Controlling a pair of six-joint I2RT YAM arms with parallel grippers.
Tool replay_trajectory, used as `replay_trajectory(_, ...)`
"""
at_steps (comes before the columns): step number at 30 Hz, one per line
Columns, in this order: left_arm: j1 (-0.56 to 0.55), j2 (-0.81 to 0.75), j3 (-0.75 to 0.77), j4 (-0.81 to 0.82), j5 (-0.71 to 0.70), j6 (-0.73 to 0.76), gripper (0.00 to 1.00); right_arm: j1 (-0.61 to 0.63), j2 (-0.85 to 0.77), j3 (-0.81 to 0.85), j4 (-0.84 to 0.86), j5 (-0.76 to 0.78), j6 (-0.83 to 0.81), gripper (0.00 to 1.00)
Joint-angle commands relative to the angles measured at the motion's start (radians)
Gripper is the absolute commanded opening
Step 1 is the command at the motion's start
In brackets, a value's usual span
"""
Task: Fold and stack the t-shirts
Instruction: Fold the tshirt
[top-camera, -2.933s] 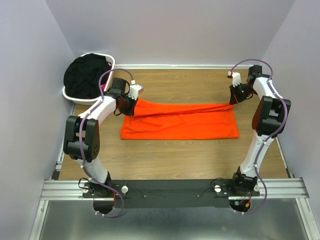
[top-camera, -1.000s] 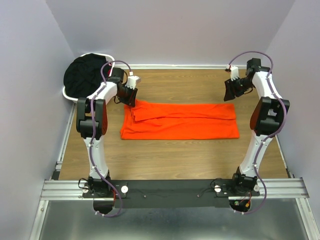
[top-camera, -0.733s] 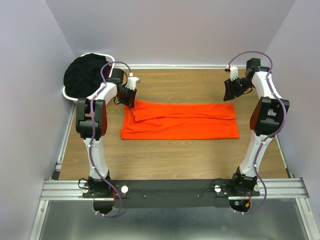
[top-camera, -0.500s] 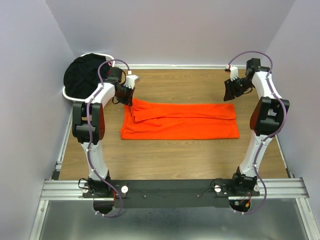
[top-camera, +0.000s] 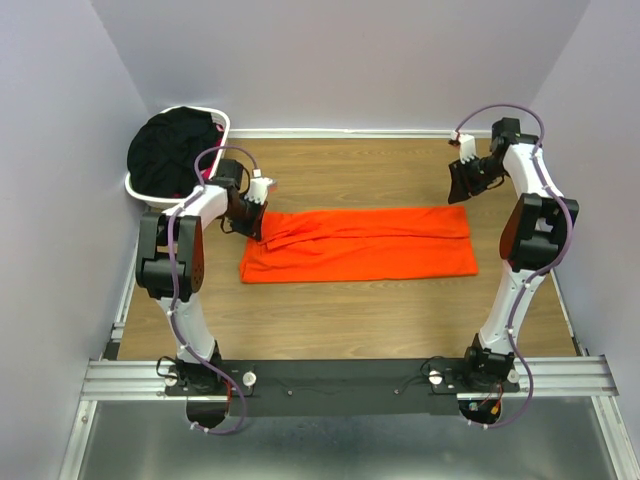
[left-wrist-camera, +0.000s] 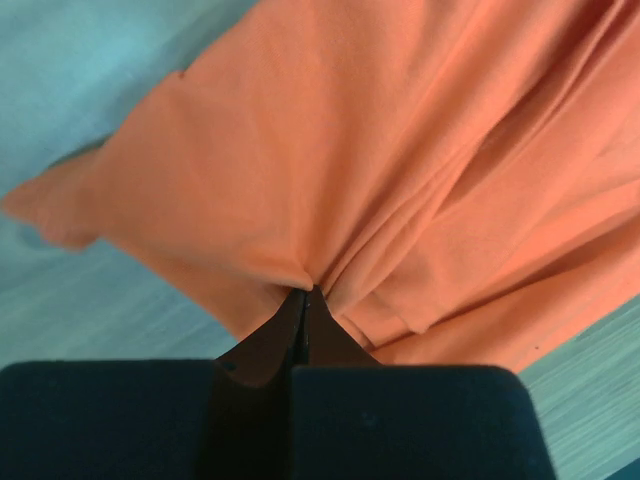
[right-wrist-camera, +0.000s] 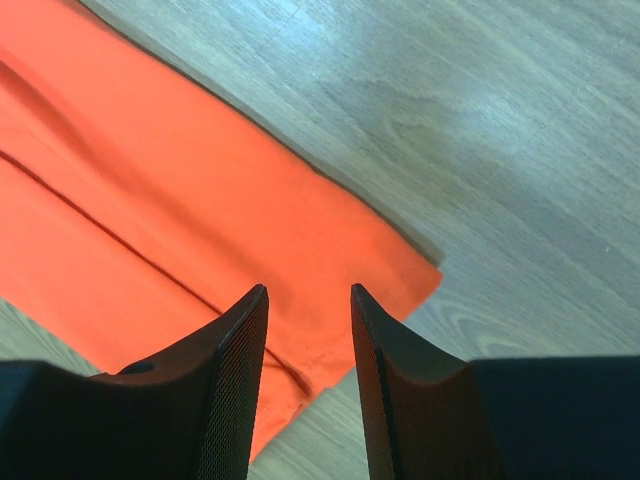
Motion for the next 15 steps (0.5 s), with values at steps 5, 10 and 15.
replay_trajectory(5,0.005,-0.014,-0.005,0.021,-0.027,-0.033,0.02,-0.002,0.013,-0.020,-0.020,0.029,-0.019,0.46)
replay_trajectory(10,0.024,-0.072,0.063,0.003,0.063,0.007,0.25,-0.002,0.015,-0.043,-0.029,0.056,-0.037,0.43)
replay_trajectory(15,0.022,-0.120,0.107,0.018,0.083,0.015,0.26,-0.001,0.055,-0.037,-0.048,0.064,-0.037,0.41)
